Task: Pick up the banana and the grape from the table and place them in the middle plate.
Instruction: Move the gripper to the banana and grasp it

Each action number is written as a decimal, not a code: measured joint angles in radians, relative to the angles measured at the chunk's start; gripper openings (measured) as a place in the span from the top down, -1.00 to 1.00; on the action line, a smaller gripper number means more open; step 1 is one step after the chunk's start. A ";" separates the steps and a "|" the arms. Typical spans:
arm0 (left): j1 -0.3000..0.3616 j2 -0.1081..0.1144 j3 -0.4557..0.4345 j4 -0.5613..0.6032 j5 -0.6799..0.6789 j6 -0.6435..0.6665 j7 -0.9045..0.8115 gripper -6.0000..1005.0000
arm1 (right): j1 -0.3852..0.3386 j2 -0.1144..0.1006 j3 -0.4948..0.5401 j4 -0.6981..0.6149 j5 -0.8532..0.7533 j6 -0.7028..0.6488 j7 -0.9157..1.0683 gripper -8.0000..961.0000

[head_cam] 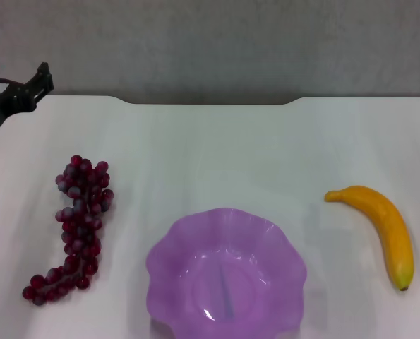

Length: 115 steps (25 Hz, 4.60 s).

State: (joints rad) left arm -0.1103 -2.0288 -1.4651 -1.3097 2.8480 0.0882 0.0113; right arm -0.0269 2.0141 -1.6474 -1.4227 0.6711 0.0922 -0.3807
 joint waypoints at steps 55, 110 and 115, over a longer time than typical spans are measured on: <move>-0.004 0.002 -0.009 -0.008 -0.001 -0.007 -0.007 -0.74 | 0.460 -0.008 0.268 0.446 -0.047 0.776 0.047 -0.67; -0.001 0.001 -0.004 -0.019 -0.003 -0.007 -0.008 -0.73 | 0.610 -0.010 0.297 0.678 -0.202 0.744 0.045 -0.63; 0.002 0.001 -0.005 -0.019 -0.002 -0.007 -0.008 -0.72 | 0.602 -0.009 0.311 0.669 -0.202 0.743 0.045 -0.45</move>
State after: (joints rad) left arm -0.1082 -2.0279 -1.4703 -1.3285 2.8455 0.0813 0.0030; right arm 0.5751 2.0047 -1.3359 -0.7538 0.4692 0.8352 -0.3359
